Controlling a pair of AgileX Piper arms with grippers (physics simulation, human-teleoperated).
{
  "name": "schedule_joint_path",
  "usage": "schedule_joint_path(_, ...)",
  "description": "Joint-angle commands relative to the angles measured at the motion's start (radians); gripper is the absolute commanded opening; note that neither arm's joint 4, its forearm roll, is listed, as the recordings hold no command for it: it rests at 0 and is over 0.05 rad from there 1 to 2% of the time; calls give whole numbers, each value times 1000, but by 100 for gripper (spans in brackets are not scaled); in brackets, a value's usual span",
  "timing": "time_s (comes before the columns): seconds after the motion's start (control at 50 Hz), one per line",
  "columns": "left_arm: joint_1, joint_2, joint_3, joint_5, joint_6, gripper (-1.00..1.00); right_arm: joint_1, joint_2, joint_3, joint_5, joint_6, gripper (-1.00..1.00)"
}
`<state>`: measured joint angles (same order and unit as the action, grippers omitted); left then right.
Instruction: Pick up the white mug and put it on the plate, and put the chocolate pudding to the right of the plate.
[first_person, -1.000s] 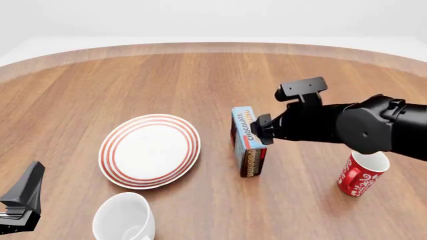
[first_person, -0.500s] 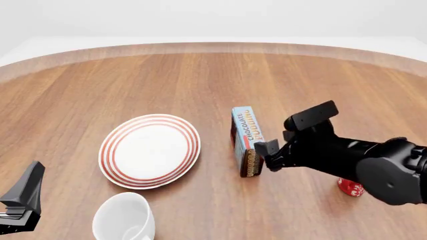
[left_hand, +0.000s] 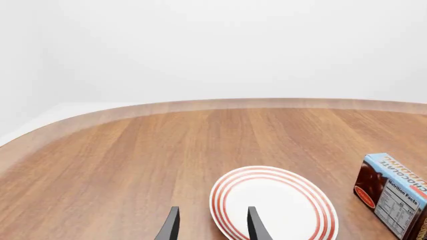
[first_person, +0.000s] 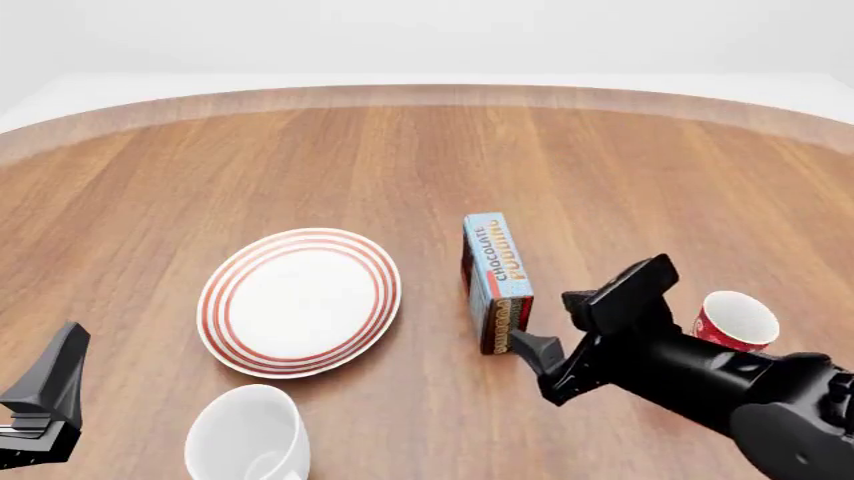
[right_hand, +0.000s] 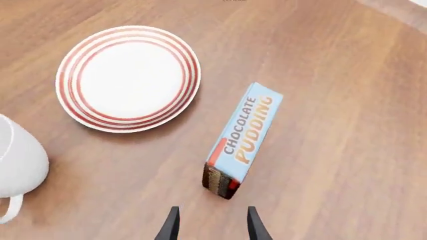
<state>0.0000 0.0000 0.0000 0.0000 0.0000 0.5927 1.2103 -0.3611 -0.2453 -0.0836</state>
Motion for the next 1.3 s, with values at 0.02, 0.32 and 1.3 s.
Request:
schedule_joint_path(0.02, 0, 0, 0, 0, 0, 100, 44, 0, 74, -96, -48, 100)
schedule_joint_path(0.32, 0, 0, 0, 0, 0, 100, 123, 12, 141, -191, -131, 100)
schedule_joint_path(1.3, 0, 0, 0, 0, 0, 100, 428, 251, -47, -179, -119, 100)
